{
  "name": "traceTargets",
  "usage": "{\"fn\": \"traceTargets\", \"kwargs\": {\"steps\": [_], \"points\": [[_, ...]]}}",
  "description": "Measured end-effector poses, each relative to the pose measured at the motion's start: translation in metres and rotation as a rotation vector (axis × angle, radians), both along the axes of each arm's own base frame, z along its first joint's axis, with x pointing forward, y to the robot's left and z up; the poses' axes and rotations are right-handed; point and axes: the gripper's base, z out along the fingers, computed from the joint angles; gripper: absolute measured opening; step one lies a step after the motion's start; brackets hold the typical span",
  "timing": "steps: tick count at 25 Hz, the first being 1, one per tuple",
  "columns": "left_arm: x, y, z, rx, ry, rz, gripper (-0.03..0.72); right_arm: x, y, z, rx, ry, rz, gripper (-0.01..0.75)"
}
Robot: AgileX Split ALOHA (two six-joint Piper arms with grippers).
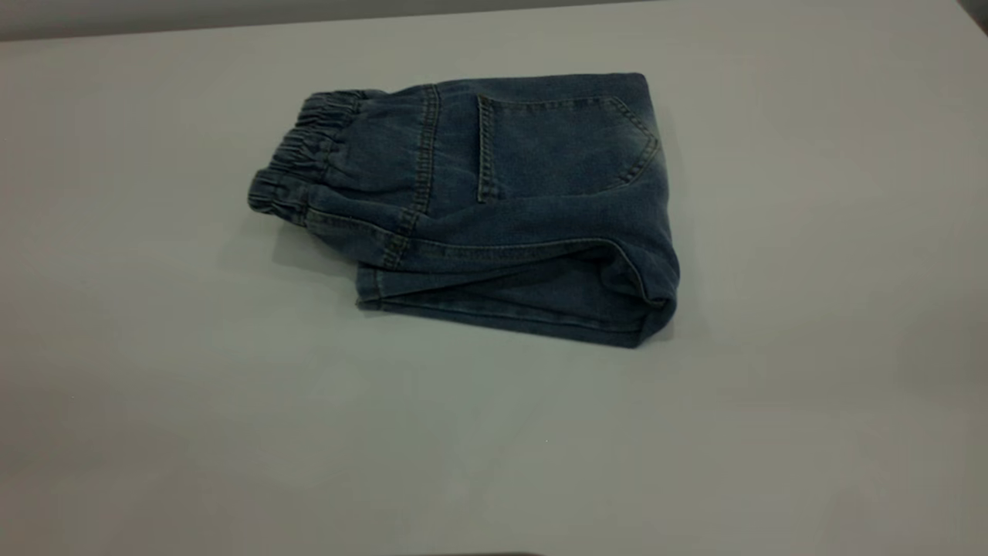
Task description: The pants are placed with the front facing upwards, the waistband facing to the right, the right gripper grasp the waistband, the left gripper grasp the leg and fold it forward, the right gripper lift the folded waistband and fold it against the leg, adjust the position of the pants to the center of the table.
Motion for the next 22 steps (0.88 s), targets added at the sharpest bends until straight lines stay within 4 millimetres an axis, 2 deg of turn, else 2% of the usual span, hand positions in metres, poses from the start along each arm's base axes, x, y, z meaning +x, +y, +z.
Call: {"fn": "traceTargets", "kwargs": {"steps": [6,12,22], "points": [[0.002,0.002,-0.018,0.02,0.005,0.017,0.464,-0.014,-0.015,0.002,0.106,-0.12,0.028,0.452],[0.004,0.001,-0.022,0.025,0.014,0.017,0.464,-0.027,-0.023,0.002,0.182,-0.142,0.054,0.452],[0.004,0.002,-0.022,0.025,0.013,0.018,0.464,-0.03,-0.026,0.001,0.18,-0.144,0.058,0.452]]}}
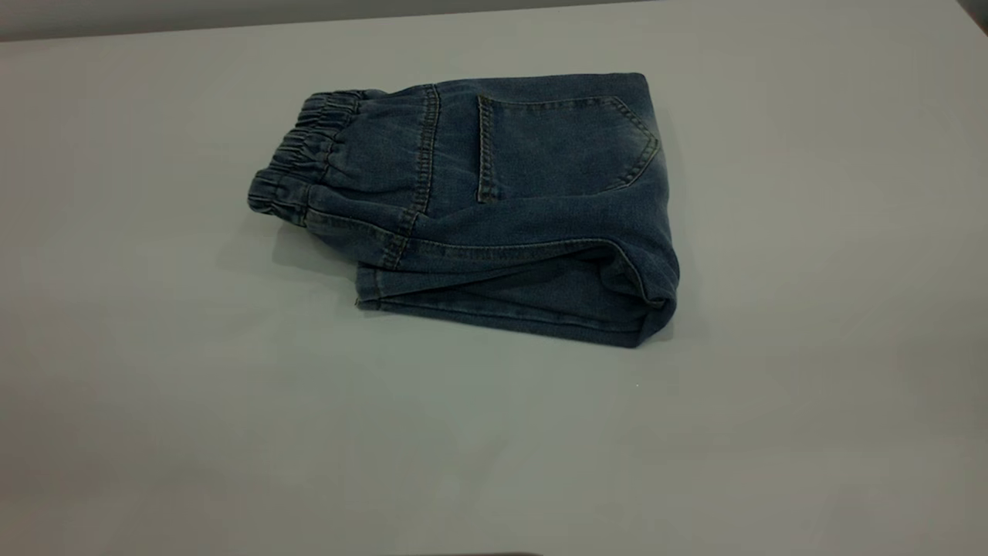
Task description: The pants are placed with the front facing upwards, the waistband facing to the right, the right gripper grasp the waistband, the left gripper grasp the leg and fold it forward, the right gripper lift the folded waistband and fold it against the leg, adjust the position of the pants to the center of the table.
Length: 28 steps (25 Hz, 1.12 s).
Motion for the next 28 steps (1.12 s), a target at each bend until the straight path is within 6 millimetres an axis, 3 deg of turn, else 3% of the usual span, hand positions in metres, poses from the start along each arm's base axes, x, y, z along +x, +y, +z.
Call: {"fn": "traceTargets", "kwargs": {"steps": [5,15,19,28], "points": [[0.0,0.0,0.0,0.001,0.0,0.0,0.464,0.0,0.0,0.0,0.007,0.007,-0.059,0.452],[0.002,0.002,0.0,0.0,0.0,0.201,0.464,-0.01,-0.008,0.0,0.043,-0.049,-0.602,0.452],[0.001,0.002,0.0,-0.001,-0.008,0.233,0.464,-0.021,-0.01,-0.001,0.074,-0.113,-0.671,0.452],[-0.019,0.003,0.0,-0.023,-0.134,0.232,0.464,-0.022,-0.01,-0.001,0.075,-0.109,-0.677,0.452]]}}
